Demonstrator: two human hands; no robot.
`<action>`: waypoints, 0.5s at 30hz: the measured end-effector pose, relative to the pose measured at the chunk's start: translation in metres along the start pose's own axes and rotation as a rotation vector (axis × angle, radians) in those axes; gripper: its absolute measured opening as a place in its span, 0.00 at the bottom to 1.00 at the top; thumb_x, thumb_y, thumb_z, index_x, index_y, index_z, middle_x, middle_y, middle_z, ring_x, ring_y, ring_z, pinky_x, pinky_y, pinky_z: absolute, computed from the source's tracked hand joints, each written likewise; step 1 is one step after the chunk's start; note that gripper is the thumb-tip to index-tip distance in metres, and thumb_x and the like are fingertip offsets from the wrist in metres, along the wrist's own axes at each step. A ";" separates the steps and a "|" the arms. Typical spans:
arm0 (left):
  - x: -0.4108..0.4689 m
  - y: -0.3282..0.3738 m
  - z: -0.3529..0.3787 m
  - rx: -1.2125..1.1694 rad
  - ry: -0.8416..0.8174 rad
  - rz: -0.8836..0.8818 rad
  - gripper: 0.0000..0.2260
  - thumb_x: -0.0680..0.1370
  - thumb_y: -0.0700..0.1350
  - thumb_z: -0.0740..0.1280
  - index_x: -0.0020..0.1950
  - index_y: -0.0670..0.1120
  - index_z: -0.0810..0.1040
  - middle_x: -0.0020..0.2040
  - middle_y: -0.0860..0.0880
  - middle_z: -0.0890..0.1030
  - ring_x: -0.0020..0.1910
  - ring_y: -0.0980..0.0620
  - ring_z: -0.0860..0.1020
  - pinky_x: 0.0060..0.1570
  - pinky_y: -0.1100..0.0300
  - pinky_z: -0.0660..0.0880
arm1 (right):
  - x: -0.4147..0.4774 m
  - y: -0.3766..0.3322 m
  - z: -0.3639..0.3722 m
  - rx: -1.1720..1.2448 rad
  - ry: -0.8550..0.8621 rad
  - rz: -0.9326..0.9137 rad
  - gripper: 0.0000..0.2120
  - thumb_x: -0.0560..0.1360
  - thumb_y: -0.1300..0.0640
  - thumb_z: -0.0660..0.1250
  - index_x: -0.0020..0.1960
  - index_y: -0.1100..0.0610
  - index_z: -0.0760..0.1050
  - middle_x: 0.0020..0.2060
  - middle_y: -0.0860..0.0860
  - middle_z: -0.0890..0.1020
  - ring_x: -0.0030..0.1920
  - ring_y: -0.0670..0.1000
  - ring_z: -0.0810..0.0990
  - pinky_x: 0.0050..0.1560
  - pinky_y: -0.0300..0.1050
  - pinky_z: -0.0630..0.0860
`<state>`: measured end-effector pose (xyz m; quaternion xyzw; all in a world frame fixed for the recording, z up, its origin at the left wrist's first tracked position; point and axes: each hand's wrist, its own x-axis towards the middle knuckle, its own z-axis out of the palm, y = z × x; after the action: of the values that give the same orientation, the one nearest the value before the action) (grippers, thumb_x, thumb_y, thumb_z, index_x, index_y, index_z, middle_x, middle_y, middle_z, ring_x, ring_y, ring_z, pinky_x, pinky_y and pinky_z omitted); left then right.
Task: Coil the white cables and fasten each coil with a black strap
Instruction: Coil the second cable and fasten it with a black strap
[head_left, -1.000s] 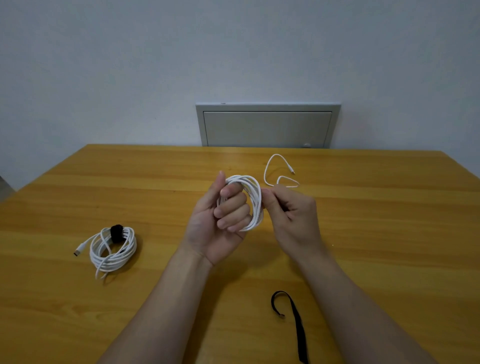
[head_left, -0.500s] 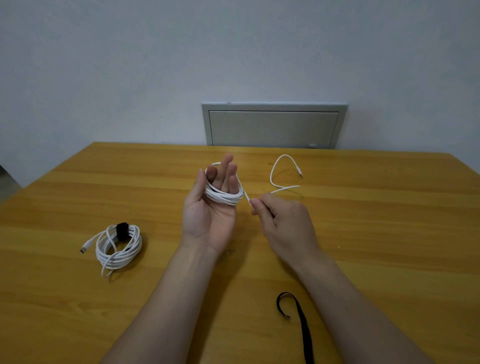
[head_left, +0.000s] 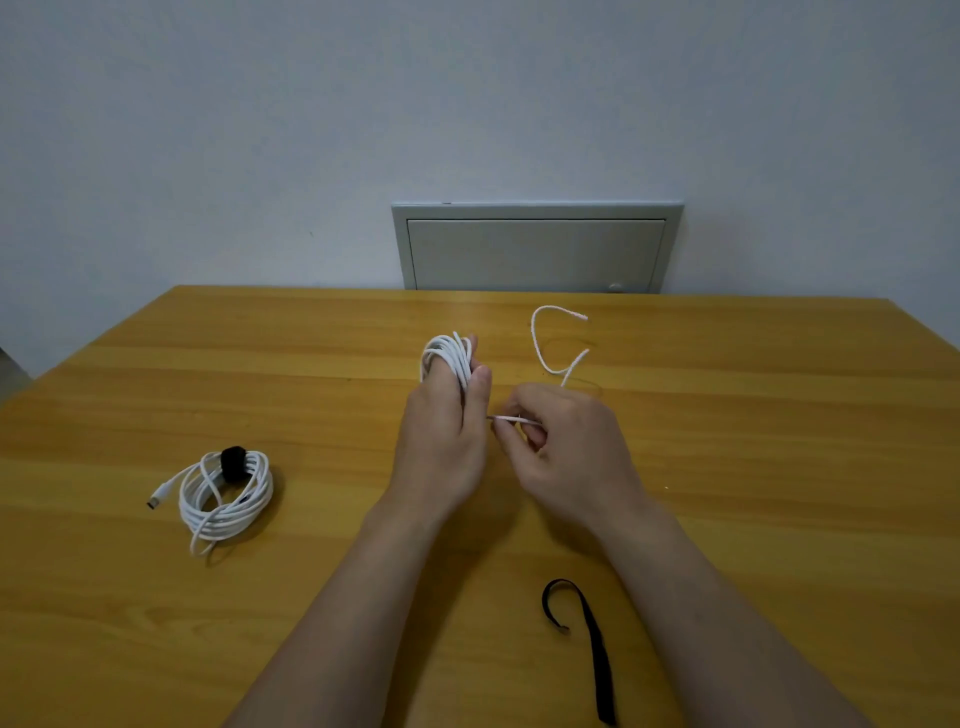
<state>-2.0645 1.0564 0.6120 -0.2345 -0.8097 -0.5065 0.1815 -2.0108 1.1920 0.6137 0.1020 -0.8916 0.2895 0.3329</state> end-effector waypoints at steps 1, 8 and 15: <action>0.001 0.000 0.000 0.085 0.001 0.018 0.14 0.85 0.48 0.59 0.64 0.42 0.76 0.64 0.48 0.82 0.58 0.47 0.81 0.50 0.58 0.73 | 0.000 0.000 -0.001 0.016 0.001 -0.024 0.06 0.75 0.54 0.68 0.40 0.50 0.74 0.27 0.38 0.64 0.33 0.42 0.65 0.31 0.49 0.70; 0.007 0.000 -0.006 0.321 0.018 -0.005 0.17 0.85 0.55 0.54 0.56 0.44 0.76 0.54 0.49 0.85 0.51 0.43 0.81 0.49 0.47 0.75 | 0.004 0.006 0.002 0.090 0.114 -0.069 0.08 0.78 0.53 0.73 0.43 0.55 0.79 0.33 0.38 0.72 0.34 0.41 0.69 0.33 0.46 0.70; -0.002 0.012 -0.008 -0.280 -0.209 -0.116 0.22 0.86 0.53 0.56 0.36 0.42 0.69 0.29 0.55 0.70 0.28 0.54 0.66 0.30 0.57 0.63 | 0.004 0.014 0.000 0.138 0.176 -0.104 0.08 0.77 0.51 0.73 0.43 0.55 0.84 0.37 0.44 0.83 0.37 0.42 0.76 0.36 0.47 0.75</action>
<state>-2.0558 1.0529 0.6228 -0.2616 -0.7578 -0.5968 0.0324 -2.0186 1.2035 0.6103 0.1450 -0.8304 0.3406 0.4164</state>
